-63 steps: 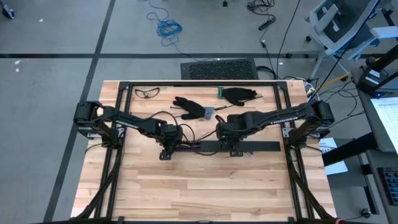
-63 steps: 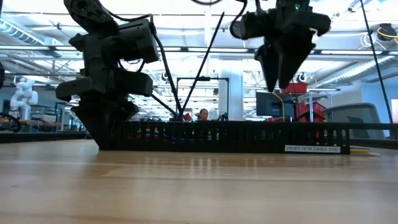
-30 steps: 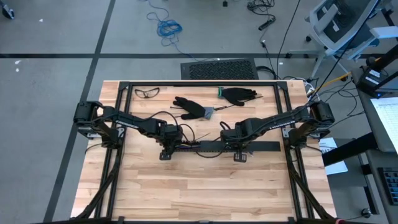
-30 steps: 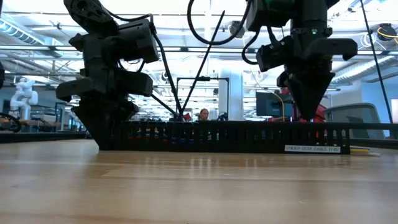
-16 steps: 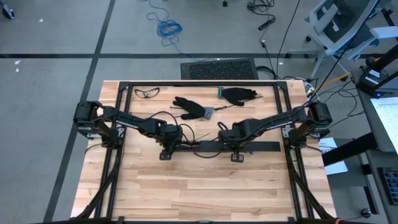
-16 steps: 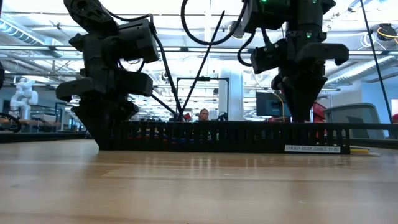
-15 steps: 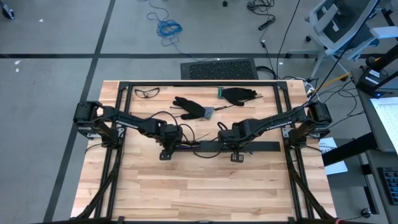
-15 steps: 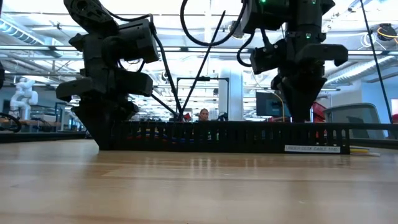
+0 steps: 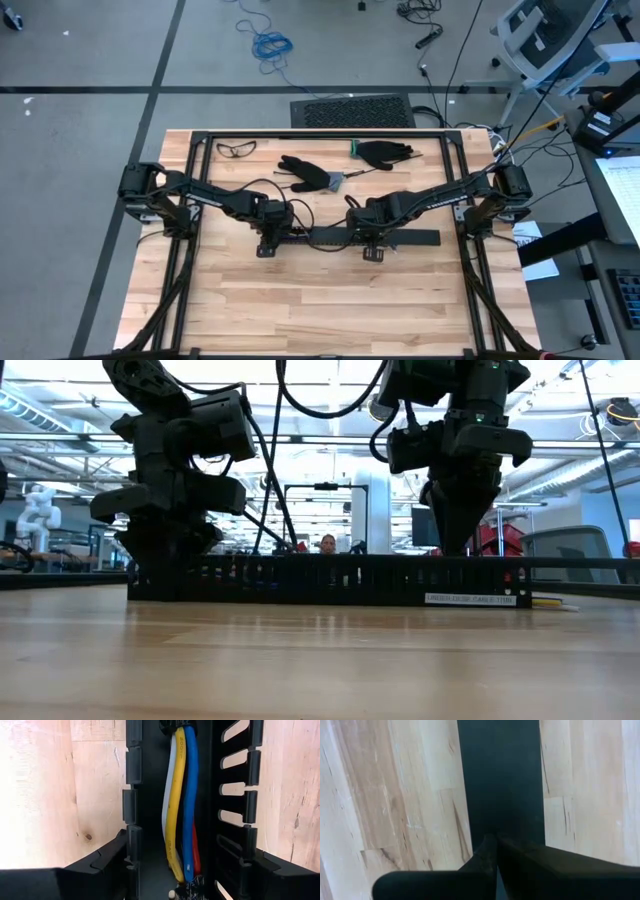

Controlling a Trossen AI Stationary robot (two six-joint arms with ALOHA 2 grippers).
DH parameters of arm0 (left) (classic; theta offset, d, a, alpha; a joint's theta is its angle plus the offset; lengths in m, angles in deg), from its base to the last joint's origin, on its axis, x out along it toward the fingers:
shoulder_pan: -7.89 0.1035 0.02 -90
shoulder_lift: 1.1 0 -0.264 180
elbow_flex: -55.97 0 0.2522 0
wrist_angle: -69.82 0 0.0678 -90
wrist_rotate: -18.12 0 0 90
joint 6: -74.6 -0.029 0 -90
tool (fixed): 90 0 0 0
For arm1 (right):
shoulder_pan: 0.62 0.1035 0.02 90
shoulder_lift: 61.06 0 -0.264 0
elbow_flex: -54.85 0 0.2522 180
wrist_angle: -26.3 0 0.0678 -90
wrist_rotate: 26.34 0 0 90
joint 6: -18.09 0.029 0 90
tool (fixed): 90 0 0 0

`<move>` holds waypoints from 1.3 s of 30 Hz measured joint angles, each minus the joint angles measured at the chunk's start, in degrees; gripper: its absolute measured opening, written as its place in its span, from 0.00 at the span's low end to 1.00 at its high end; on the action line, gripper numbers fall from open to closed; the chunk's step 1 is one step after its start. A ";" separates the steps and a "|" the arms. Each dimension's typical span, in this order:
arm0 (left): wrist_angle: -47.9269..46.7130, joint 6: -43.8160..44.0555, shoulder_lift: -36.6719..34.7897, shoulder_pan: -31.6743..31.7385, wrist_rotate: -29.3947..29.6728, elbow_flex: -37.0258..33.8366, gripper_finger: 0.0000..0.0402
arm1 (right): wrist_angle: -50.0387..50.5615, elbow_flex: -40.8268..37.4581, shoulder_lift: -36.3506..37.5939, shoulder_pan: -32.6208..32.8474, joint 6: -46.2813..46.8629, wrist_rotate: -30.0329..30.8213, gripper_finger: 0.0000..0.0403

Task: Ziptie cables
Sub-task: Insert the black cover of the black cable duct

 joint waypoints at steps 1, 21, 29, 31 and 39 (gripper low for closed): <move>0.02 0.00 0.00 0.00 0.00 0.00 0.66 | 0.06 0.00 0.00 -0.01 0.00 0.00 0.00; 0.13 -1.69 -0.02 0.00 0.39 0.07 0.62 | 0.40 -0.04 -0.07 0.04 -0.25 0.02 0.00; 0.40 -1.88 0.00 0.00 0.44 0.00 0.64 | -4.69 -0.23 -0.74 -0.55 -0.13 -0.04 0.00; 0.61 -1.89 0.00 0.00 0.48 -0.04 0.64 | -5.36 -0.02 -1.76 -0.59 -0.11 -0.14 0.00; 0.83 -1.86 0.00 0.00 0.57 -0.07 0.64 | -11.50 0.07 -4.88 -0.42 1.59 -2.40 0.00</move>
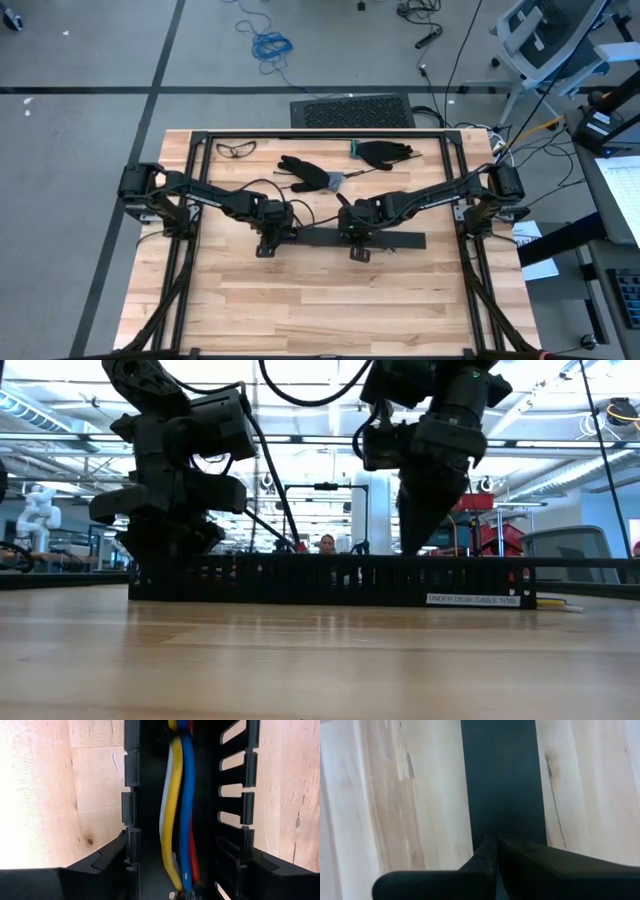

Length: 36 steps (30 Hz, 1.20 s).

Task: Ziptie cables
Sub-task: Insert the black cover of the black cable duct

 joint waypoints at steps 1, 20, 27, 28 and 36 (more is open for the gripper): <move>0.02 0.00 0.00 0.00 0.02 0.00 0.64 | -0.72 0.02 -0.10 -0.02 0.22 -0.29 0.00; 0.33 0.28 0.00 0.00 0.06 0.00 0.65 | -8.25 -0.10 -1.30 -1.70 1.58 -1.33 0.00; -0.36 0.40 -0.14 0.00 0.05 0.11 0.65 | -3.59 2.36 -0.69 -1.74 1.16 -0.59 0.00; -0.46 0.42 -0.22 0.00 -0.01 0.11 0.65 | -3.16 2.66 -0.71 -1.77 1.07 -0.51 0.00; -2.66 0.37 -0.48 0.02 -0.18 1.39 0.65 | -1.12 3.67 -0.78 -1.82 0.79 0.18 0.00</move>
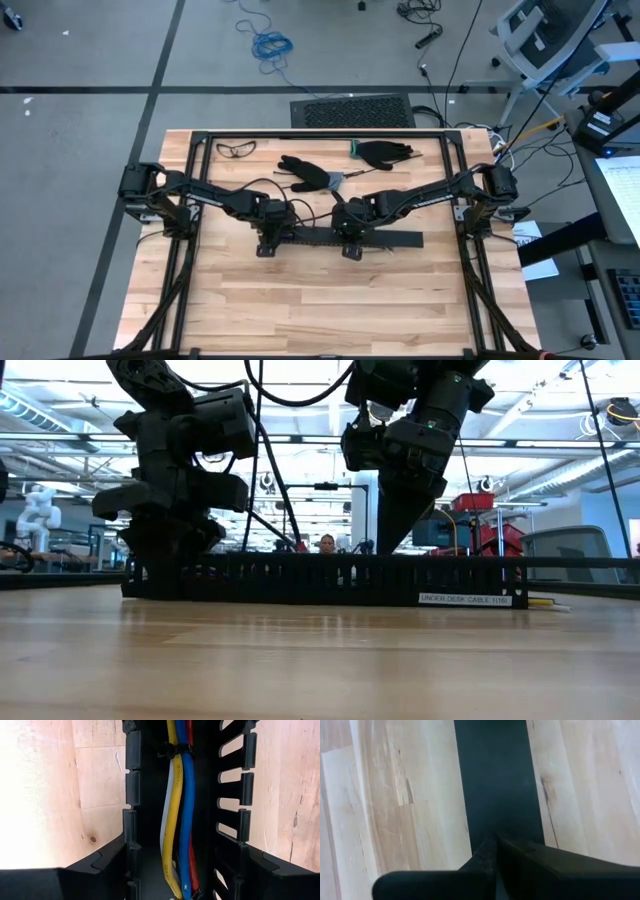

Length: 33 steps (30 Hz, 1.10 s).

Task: Ziptie cables
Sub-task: Insert the black cover of the black cable duct

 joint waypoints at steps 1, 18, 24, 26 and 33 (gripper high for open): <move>-0.01 0.00 0.00 0.00 0.00 0.03 0.65 | 0.01 0.02 0.00 0.01 0.22 -0.04 0.00; -0.16 0.00 -0.09 0.00 0.00 0.17 0.65 | 2.30 -0.04 2.89 0.01 -0.87 -0.27 0.31; -0.60 1.20 -0.10 -0.02 -3.36 0.25 0.67 | 3.70 -0.03 3.19 0.01 -1.35 -0.13 0.51; -0.88 1.38 -0.15 0.00 -3.91 0.28 0.70 | 3.87 -0.02 3.21 0.01 -1.52 -0.14 0.56; -2.21 1.44 -0.17 -0.02 -4.07 1.62 0.84 | 4.19 -0.02 3.23 0.03 -2.68 -0.20 0.67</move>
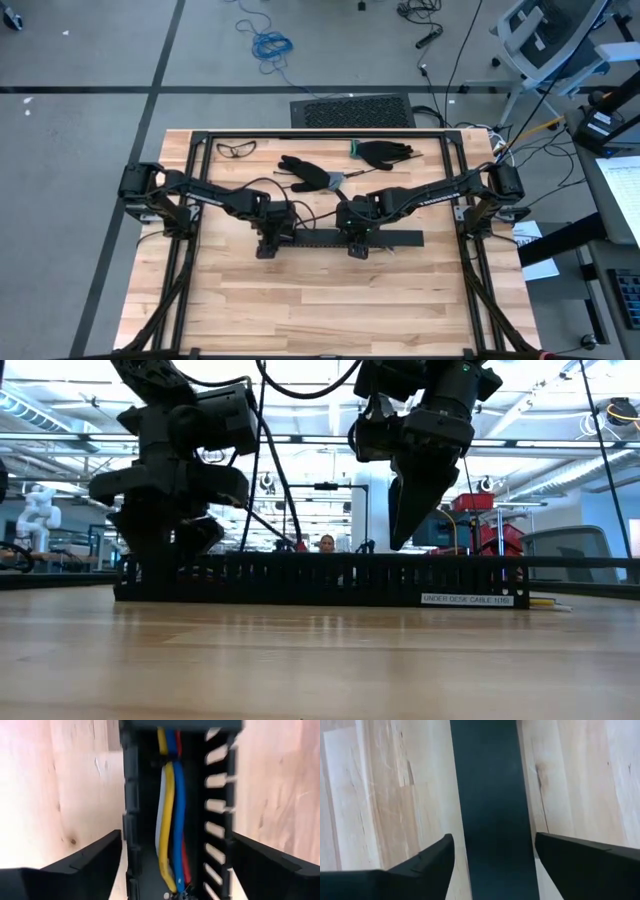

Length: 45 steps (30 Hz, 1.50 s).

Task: Ziptie cables
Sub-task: Insert the black cover of the black cable duct

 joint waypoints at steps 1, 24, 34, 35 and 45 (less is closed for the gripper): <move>-0.70 0.02 0.00 0.02 0.00 0.79 0.86 | 0.02 0.02 0.00 0.00 -0.18 0.00 0.67; -9.86 -1.38 0.00 0.09 3.65 1.67 0.91 | 0.77 0.11 0.09 0.00 -1.35 -0.04 0.68; -5.11 1.87 -0.30 0.07 3.87 -4.08 0.91 | 1.36 0.11 0.09 0.00 -1.48 -0.04 0.68; -4.44 2.71 -0.28 0.09 3.87 -4.26 0.91 | 1.34 0.11 0.09 0.00 -1.52 -0.04 0.68; -3.77 2.37 -0.88 0.00 3.93 -5.96 0.91 | 2.89 0.11 0.09 0.02 -1.22 -0.11 0.68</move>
